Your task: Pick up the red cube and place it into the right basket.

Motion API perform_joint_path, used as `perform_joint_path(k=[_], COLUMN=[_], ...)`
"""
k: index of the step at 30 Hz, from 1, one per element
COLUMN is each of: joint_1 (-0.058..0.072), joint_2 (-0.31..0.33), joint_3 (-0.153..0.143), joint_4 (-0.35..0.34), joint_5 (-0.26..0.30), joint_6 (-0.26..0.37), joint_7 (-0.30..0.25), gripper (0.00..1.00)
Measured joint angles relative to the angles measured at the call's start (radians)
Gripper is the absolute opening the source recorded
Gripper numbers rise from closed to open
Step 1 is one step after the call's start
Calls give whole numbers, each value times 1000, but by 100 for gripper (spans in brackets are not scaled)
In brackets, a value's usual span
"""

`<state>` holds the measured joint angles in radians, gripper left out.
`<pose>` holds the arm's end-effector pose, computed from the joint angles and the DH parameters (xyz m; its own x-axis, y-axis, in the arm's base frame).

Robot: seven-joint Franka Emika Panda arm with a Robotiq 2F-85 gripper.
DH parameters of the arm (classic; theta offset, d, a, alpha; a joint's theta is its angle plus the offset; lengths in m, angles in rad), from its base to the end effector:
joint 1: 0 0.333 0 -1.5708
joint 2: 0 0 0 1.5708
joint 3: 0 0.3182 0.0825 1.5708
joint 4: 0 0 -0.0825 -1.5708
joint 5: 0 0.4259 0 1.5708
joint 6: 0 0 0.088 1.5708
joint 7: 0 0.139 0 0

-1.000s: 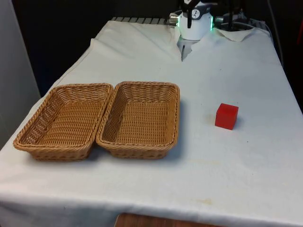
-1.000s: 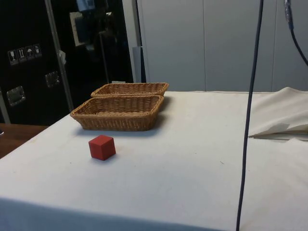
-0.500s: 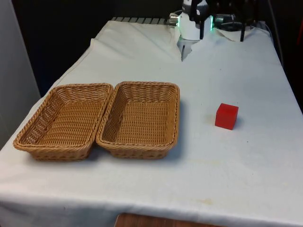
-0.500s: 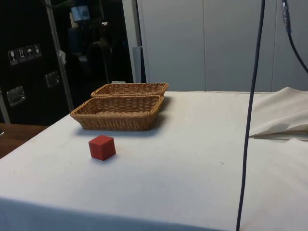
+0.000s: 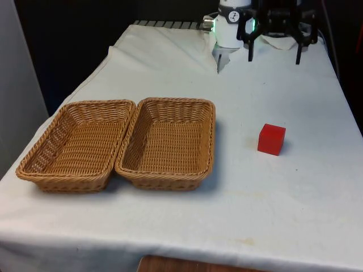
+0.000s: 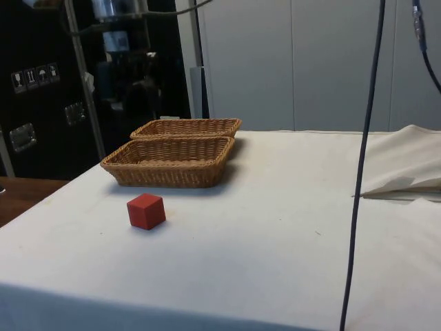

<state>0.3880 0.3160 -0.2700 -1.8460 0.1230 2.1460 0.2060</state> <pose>0.6568 0.0928 0.3075 0.9898 -0.1420 -0.0072 -0.1421 -0.9897 -0.0189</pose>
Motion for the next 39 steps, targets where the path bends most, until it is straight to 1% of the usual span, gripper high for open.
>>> perform_joint_path(k=[3, 4, 7, 10, 12, 19, 20, 24, 32, 33, 38, 39], joint_1=[0, 0, 0, 0, 0, 0, 0, 0, 0, 0, 0, 0], joint_2=[1, 3, 5, 17, 33, 64, 74, 87, 124, 124, 157, 157], joint_3=[4, 7, 9, 11, 11, 15, 16, 20, 42, 42, 56, 56], joint_4=[-27, -43, -49, -59, -60, -62, -63, -64, -65, -65, -65, -65], joint_5=[0, 0, 0, 1, 8, 28, 36, 51, 86, 86, 96, 96], joint_6=[32, 54, 64, 89, 104, 135, 148, 166, 223, 223, 270, 270], joint_7=[14, 28, 34, 55, 69, 91, 95, 98, 108, 108, 109, 109], gripper=[100, 100, 100, 100, 100, 100, 100, 100, 100, 100, 100, 100])
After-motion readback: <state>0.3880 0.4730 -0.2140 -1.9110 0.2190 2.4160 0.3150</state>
